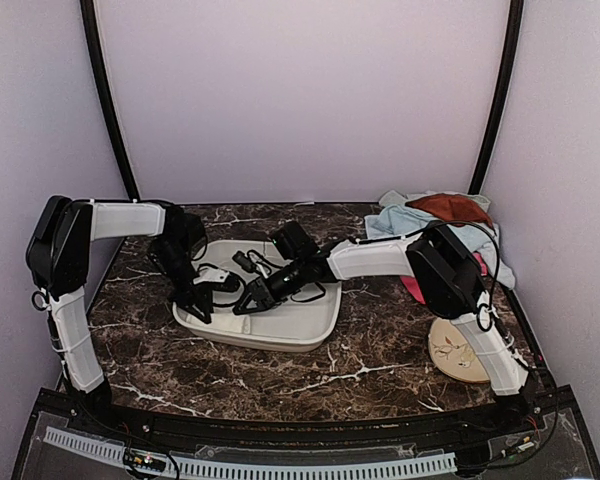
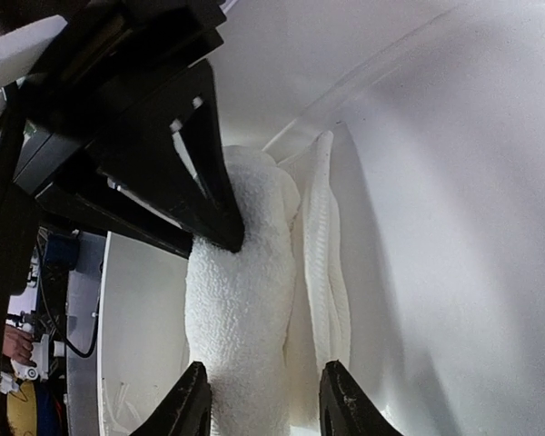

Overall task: Roll the towels
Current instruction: Roll the towel into the bin, then move the bin to the corner of the board.

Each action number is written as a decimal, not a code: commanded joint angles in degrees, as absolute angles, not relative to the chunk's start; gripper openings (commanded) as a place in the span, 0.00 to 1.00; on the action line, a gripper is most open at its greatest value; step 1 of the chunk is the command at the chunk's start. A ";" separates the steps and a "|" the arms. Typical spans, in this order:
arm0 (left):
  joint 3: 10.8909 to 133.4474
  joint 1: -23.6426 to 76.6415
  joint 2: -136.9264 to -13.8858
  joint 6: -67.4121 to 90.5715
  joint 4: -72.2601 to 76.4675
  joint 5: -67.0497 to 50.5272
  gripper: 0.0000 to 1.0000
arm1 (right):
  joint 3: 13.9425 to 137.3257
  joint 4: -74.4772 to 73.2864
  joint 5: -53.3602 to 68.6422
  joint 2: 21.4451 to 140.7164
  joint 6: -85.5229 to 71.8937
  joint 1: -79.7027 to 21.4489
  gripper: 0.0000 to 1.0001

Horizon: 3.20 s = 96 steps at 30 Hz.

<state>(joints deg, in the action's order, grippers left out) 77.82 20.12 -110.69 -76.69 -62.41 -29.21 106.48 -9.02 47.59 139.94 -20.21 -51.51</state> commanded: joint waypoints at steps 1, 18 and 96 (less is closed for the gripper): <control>75.60 20.38 -110.47 -73.21 -59.71 -26.35 0.27 | 105.82 -9.69 47.54 140.72 -18.78 -52.20 0.41; 85.44 19.70 -107.40 -68.42 -66.26 -34.14 0.72 | 108.04 -18.53 37.91 141.05 -10.74 -54.23 0.38; 48.23 6.70 -82.78 -51.31 -35.02 -27.32 0.82 | 75.91 -30.06 11.53 104.79 -24.94 -43.38 0.40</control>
<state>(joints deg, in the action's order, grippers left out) 49.45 6.85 -81.06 -53.34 -38.50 -25.15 74.00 -32.64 11.11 103.22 -24.75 -44.62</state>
